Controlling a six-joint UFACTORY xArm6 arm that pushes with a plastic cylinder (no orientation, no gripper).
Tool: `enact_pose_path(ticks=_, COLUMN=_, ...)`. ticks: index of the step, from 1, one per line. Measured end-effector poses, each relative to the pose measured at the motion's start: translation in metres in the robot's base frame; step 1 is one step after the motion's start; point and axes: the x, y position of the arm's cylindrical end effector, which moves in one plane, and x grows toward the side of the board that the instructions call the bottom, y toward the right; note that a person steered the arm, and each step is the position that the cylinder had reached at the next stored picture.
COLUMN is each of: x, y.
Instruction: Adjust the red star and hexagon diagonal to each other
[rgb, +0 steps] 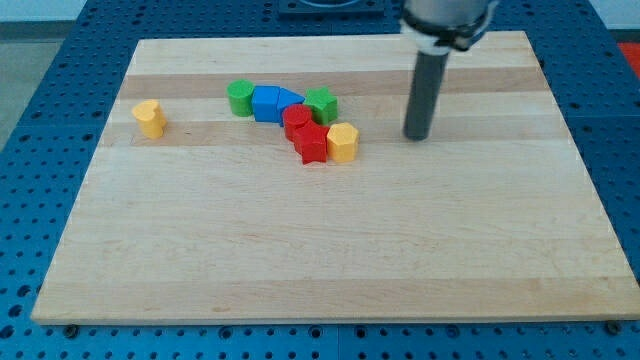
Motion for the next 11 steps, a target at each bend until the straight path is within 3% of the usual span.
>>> enact_pose_path(ticks=3, x=-0.011, y=-0.010)
enact_pose_path(ticks=6, x=0.002, y=-0.101)
enact_pose_path(ticks=7, x=0.003, y=-0.095)
enact_pose_path(ticks=9, x=0.024, y=-0.078)
enact_pose_path(ticks=11, x=0.091, y=-0.074)
